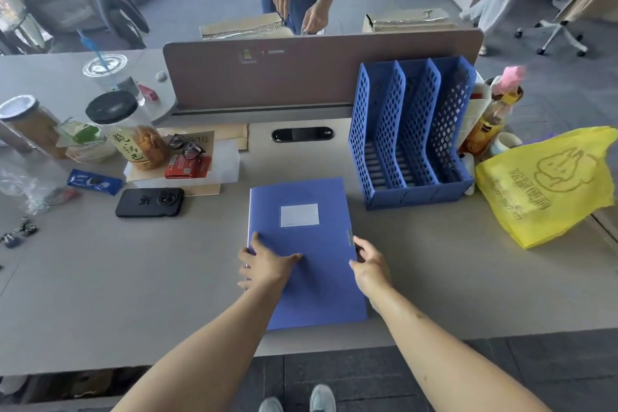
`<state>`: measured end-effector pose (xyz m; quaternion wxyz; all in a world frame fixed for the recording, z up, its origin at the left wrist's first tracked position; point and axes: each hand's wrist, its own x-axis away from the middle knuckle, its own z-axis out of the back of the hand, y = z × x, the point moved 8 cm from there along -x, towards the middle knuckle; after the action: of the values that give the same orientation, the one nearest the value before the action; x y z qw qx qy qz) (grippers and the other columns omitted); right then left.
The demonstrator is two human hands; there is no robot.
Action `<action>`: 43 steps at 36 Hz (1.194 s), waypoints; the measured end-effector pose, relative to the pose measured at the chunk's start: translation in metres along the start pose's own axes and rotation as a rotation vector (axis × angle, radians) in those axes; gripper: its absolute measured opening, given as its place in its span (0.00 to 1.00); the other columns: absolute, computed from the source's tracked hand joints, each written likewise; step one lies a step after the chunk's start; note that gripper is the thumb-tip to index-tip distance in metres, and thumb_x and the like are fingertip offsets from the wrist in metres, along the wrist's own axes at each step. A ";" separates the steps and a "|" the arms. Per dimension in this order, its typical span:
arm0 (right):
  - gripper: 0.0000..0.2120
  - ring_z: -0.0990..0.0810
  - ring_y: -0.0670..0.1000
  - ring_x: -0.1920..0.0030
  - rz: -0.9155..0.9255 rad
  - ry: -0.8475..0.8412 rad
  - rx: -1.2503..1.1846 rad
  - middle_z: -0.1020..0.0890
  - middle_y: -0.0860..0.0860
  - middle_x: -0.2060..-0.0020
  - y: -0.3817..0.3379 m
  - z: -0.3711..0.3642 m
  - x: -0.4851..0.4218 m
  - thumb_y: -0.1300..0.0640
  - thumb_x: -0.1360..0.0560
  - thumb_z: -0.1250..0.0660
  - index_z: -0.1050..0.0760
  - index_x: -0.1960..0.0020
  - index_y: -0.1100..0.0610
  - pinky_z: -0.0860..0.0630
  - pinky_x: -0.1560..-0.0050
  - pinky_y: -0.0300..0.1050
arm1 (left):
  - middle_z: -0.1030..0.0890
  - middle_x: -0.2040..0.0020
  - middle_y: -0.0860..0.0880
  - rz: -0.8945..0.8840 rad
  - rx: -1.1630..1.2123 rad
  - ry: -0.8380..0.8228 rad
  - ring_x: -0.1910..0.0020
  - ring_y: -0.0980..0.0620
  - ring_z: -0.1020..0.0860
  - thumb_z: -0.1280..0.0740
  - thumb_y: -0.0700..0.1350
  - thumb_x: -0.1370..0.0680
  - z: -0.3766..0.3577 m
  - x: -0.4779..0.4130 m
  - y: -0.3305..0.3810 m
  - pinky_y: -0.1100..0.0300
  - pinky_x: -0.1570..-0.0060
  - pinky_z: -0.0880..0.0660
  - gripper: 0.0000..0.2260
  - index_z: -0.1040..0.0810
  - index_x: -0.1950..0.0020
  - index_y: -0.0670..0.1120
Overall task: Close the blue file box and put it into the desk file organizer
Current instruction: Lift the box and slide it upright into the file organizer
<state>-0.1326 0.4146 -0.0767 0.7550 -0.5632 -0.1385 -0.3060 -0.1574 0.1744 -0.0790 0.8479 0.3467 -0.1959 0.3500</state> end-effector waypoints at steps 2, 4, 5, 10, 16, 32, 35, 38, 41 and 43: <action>0.27 0.23 0.52 0.39 -0.018 0.005 0.016 0.27 0.52 0.30 0.005 -0.001 -0.002 0.67 0.24 0.38 0.32 0.28 0.49 0.26 0.47 0.42 | 0.43 0.26 0.50 0.006 -0.009 0.014 0.33 0.38 0.34 0.24 0.61 0.38 -0.002 0.000 -0.001 0.43 0.35 0.39 0.50 0.49 0.24 0.61; 0.28 0.23 0.51 0.39 -0.029 0.006 0.014 0.27 0.50 0.30 0.010 -0.003 -0.003 0.68 0.24 0.39 0.32 0.27 0.49 0.27 0.47 0.41 | 0.43 0.26 0.50 0.000 -0.033 0.029 0.33 0.38 0.35 0.24 0.61 0.38 -0.003 -0.001 -0.001 0.43 0.33 0.40 0.51 0.51 0.23 0.60; 0.28 0.23 0.51 0.39 -0.034 0.010 0.016 0.27 0.50 0.30 0.011 -0.004 -0.004 0.68 0.24 0.39 0.32 0.27 0.49 0.28 0.48 0.40 | 0.44 0.25 0.50 -0.004 -0.049 0.033 0.32 0.38 0.35 0.24 0.62 0.38 -0.004 -0.001 -0.001 0.42 0.30 0.41 0.52 0.52 0.22 0.60; 0.29 0.21 0.53 0.53 -0.036 0.042 0.167 0.25 0.48 0.33 0.011 -0.008 -0.005 0.68 0.22 0.43 0.35 0.26 0.46 0.25 0.58 0.43 | 0.47 0.23 0.48 -0.016 -0.096 0.030 0.29 0.37 0.37 0.25 0.63 0.36 -0.007 -0.004 -0.001 0.40 0.28 0.45 0.54 0.57 0.21 0.59; 0.24 0.21 0.53 0.52 -0.036 0.009 0.203 0.25 0.50 0.35 0.014 -0.005 -0.005 0.64 0.21 0.44 0.35 0.28 0.47 0.24 0.54 0.47 | 0.42 0.28 0.49 -0.016 -0.029 -0.035 0.35 0.39 0.35 0.22 0.61 0.39 0.005 -0.013 -0.002 0.45 0.39 0.31 0.56 0.55 0.22 0.59; 0.23 0.30 0.57 0.32 -0.254 -0.187 0.005 0.31 0.52 0.29 0.031 -0.013 -0.016 0.50 0.20 0.43 0.43 0.27 0.51 0.32 0.32 0.58 | 0.29 0.31 0.46 -0.029 0.409 -0.260 0.36 0.41 0.27 0.18 0.44 0.40 0.008 -0.034 -0.015 0.45 0.37 0.27 0.50 0.41 0.24 0.51; 0.19 0.27 0.55 0.38 -0.209 -0.184 -0.063 0.28 0.53 0.34 0.015 -0.007 -0.010 0.50 0.20 0.41 0.41 0.33 0.54 0.29 0.35 0.57 | 0.30 0.30 0.47 -0.086 0.466 -0.251 0.36 0.41 0.27 0.20 0.40 0.37 0.016 -0.031 -0.005 0.48 0.42 0.27 0.47 0.41 0.24 0.54; 0.18 0.27 0.52 0.43 -0.118 -0.160 -0.102 0.26 0.53 0.38 -0.016 0.010 -0.005 0.47 0.22 0.37 0.37 0.40 0.57 0.29 0.40 0.51 | 0.28 0.33 0.49 -0.190 0.534 -0.275 0.38 0.42 0.26 0.21 0.42 0.43 0.034 -0.025 0.018 0.47 0.42 0.25 0.49 0.40 0.26 0.56; 0.26 0.28 0.51 0.39 -0.022 -0.171 -0.149 0.27 0.49 0.40 -0.055 0.031 0.002 0.44 0.25 0.33 0.39 0.36 0.56 0.34 0.41 0.49 | 0.26 0.35 0.50 -0.292 0.575 -0.323 0.40 0.43 0.24 0.21 0.42 0.44 0.053 -0.020 0.043 0.46 0.42 0.25 0.49 0.39 0.27 0.56; 0.34 0.32 0.48 0.38 0.050 -0.202 -0.151 0.32 0.45 0.37 -0.085 0.048 0.010 0.42 0.27 0.32 0.45 0.30 0.52 0.38 0.36 0.50 | 0.28 0.34 0.51 -0.367 0.573 -0.361 0.39 0.44 0.25 0.20 0.43 0.45 0.064 -0.014 0.063 0.47 0.41 0.25 0.51 0.39 0.26 0.55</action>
<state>-0.1706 0.4411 0.0095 0.6998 -0.6498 -0.1765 -0.2384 -0.2182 0.1542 -0.0147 0.7170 0.6550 -0.1709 0.1665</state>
